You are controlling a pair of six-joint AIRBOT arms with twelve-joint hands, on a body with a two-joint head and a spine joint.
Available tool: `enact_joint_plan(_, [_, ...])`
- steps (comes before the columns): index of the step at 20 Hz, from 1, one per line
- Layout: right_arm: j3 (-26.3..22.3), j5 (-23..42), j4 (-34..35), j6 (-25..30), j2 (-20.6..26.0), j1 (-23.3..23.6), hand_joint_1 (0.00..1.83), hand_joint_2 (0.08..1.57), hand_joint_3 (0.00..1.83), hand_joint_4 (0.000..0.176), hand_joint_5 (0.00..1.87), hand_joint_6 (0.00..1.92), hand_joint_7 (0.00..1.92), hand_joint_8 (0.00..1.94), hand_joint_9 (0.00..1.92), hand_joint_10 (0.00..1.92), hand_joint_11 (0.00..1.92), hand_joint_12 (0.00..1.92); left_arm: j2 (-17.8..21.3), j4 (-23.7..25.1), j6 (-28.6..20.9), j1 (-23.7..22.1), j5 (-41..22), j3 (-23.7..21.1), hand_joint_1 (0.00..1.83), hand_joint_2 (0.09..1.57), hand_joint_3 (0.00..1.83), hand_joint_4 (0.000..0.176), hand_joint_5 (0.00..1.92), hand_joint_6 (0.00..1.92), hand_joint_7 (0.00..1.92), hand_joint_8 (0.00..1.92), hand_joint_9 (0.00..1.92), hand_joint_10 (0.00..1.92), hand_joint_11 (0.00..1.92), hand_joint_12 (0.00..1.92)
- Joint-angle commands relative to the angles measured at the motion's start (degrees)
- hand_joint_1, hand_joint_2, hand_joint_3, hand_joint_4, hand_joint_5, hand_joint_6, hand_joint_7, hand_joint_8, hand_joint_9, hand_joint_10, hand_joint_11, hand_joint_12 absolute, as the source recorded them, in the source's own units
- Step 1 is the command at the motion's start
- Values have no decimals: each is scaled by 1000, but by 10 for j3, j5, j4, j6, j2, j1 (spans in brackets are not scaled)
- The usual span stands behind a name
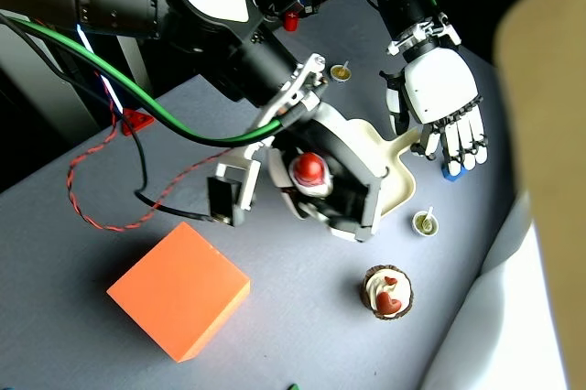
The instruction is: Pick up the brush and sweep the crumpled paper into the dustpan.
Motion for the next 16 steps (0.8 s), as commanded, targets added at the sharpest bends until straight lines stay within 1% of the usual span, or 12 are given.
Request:
enact_joint_plan(1, [-3, 20, -57, 13, 1, 1, 743, 1382, 2, 40, 1168, 1921, 1236, 1941, 1163, 1921, 958, 1921, 2, 17, 2, -5, 46, 6, 1143, 1086, 0, 0, 1050, 862, 329, 3, 210, 3, 159, 10])
enact_joint_plan(2, [-4, 23, -65, 23, 1, 0, 754, 1387, 2, 43, 1164, 1921, 1232, 1941, 1164, 1921, 959, 1921, 2, 17, 2, -5, 46, 6, 1150, 1078, 0, 0, 1068, 831, 347, 4, 222, 3, 165, 12])
enact_joint_plan(4, [-6, 26, -68, 39, 1, -2, 734, 1392, 2, 46, 1176, 1921, 1240, 1941, 1163, 1921, 954, 1921, 2, 17, 2, -5, 46, 6, 1119, 1082, 1, 0, 1058, 850, 338, 2, 209, 1, 161, 10])
enact_joint_plan(6, [-9, 26, -95, 74, 1, -8, 747, 1385, 0, 51, 1172, 1921, 1236, 1941, 1156, 1921, 962, 1921, 2, 17, 2, -5, 46, 6, 1125, 1084, 1, 0, 1054, 858, 336, 2, 207, 2, 169, 13])
enact_joint_plan(8, [-12, 26, -148, 140, 1, -16, 743, 1390, 0, 56, 1155, 1921, 1227, 1941, 1149, 1921, 954, 1921, 2, 16, 2, -5, 46, 6, 1138, 1079, 0, 0, 1065, 837, 360, 6, 226, 5, 173, 15])
enact_joint_plan(9, [-16, 19, -197, 189, 1, -22, 743, 1392, 1, 58, 1159, 1921, 1236, 1941, 1156, 1921, 937, 1921, 2, 16, 2, -5, 45, 7, 1139, 1080, 0, 0, 1064, 839, 349, 1, 223, 3, 173, 15])
enact_joint_plan(12, [-19, 7, -254, 247, 0, -30, 751, 1369, 0, 59, 1179, 1921, 1243, 1941, 1157, 1921, 949, 1921, 2, 15, 2, -4, 45, 6, 1140, 1083, 1, 0, 1054, 854, 351, 0, 225, 1, 162, 10])
enact_joint_plan(14, [-20, -6, -280, 287, 0, -34, 765, 1380, 0, 62, 1141, 1921, 1216, 1941, 1138, 1921, 941, 1921, 1, 14, 2, -2, 45, 6, 1132, 1084, 0, 0, 1053, 858, 353, 0, 233, 2, 178, 17])
enact_joint_plan(15, [-22, -18, -303, 313, 0, -37, 779, 1375, 0, 63, 1125, 1921, 1203, 1941, 1131, 1921, 949, 1921, 1, 13, 2, 0, 45, 6, 1123, 1085, 0, 0, 1050, 863, 342, 2, 220, 2, 174, 16])
enact_joint_plan(16, [-25, -30, -319, 327, 1, -40, 770, 1374, 0, 63, 1139, 1921, 1221, 1941, 1150, 1921, 958, 1921, 0, 12, 2, 1, 45, 5, 1136, 1085, 0, 0, 1051, 860, 338, 1, 219, 2, 182, 19])
